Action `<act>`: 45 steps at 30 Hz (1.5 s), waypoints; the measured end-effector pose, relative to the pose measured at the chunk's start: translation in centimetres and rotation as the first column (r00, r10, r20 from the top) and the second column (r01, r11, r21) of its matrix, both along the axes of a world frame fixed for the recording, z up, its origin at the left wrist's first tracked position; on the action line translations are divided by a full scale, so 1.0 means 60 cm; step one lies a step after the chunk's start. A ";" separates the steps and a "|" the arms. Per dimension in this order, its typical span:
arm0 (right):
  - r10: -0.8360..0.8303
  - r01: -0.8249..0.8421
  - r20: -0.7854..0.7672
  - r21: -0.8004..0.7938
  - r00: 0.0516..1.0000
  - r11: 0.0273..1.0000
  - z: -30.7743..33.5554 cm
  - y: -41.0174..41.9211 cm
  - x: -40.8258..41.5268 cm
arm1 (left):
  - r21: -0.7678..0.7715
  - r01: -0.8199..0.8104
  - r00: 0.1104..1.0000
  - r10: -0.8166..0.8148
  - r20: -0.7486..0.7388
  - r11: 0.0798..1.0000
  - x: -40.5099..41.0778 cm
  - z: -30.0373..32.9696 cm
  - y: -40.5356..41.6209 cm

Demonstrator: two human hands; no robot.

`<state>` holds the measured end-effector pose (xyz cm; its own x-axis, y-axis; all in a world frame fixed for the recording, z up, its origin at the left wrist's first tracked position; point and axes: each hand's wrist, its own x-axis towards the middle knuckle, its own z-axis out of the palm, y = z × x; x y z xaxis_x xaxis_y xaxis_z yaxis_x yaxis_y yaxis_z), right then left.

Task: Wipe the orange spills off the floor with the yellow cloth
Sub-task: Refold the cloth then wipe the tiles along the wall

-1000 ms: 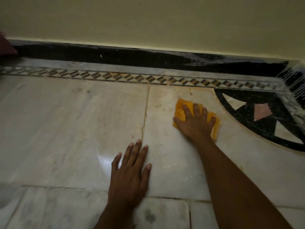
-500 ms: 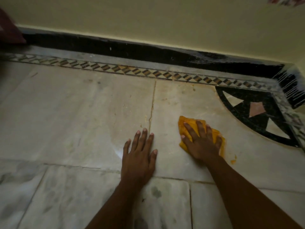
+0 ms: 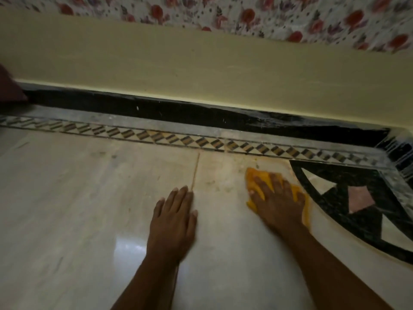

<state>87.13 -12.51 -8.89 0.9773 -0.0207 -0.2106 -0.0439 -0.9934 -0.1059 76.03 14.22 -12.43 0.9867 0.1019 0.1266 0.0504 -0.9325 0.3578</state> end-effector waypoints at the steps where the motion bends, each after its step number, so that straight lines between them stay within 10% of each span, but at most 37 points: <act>1: -0.083 0.083 -0.013 0.040 0.997 0.996 -0.001 0.026 0.048 | 0.011 -0.003 1.000 0.003 0.001 1.000 0.004 -0.004 0.003; 8: 0.555 -0.549 -0.113 0.084 0.824 0.832 0.015 0.105 0.042 | 0.075 0.009 0.997 -0.003 -0.076 0.997 0.012 0.009 0.003; 16: -0.180 0.187 -0.056 0.145 0.982 0.972 0.006 0.087 0.188 | 0.088 0.005 0.997 0.002 -0.073 0.996 0.019 0.002 0.007; 23: 0.576 -0.578 0.053 0.109 0.816 0.809 -0.004 0.145 0.054 | 0.068 -0.022 0.989 0.032 -0.143 0.997 0.019 0.018 0.005; 30: -0.088 0.089 -0.015 0.089 0.996 0.992 0.004 0.136 0.174 | 0.088 -0.014 0.989 0.027 -0.144 0.996 0.020 0.006 0.005; 37: 0.629 -0.625 -0.023 0.090 0.777 0.775 0.004 0.230 0.070 | 0.078 -0.062 0.986 0.073 -0.148 0.995 0.019 0.009 0.007; 45: -0.110 0.112 -0.030 0.069 0.993 0.991 0.002 0.090 0.167 | 0.084 -0.030 0.989 0.042 -0.144 0.996 0.019 0.010 0.003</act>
